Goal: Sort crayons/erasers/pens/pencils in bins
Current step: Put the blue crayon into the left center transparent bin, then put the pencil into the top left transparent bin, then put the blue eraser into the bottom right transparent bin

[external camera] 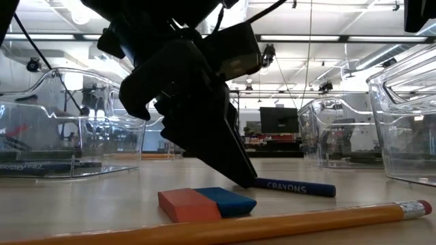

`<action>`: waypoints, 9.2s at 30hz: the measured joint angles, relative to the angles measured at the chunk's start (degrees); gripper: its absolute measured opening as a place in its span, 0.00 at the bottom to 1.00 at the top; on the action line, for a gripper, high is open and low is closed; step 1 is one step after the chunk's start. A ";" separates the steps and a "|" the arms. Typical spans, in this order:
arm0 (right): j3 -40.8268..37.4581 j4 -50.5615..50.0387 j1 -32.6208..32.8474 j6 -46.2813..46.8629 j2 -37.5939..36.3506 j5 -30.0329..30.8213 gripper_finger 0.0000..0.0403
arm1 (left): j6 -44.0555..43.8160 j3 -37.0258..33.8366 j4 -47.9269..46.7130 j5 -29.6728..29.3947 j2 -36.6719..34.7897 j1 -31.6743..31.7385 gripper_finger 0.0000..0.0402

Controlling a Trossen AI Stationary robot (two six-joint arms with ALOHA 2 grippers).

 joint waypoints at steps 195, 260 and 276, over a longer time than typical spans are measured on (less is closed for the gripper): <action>2.93 28.32 -8.15 -35.22 16.24 -14.17 0.03 | -30.18 5.09 -52.45 -7.32 -43.67 -4.50 0.30; 2.82 59.58 -67.32 -63.11 -1.22 -28.52 0.03 | -18.21 -37.51 45.29 -2.19 -54.39 41.33 0.30; 2.82 55.48 -67.52 -60.11 -1.90 -28.10 0.03 | -18.11 -37.79 45.66 0.28 -55.12 41.79 0.30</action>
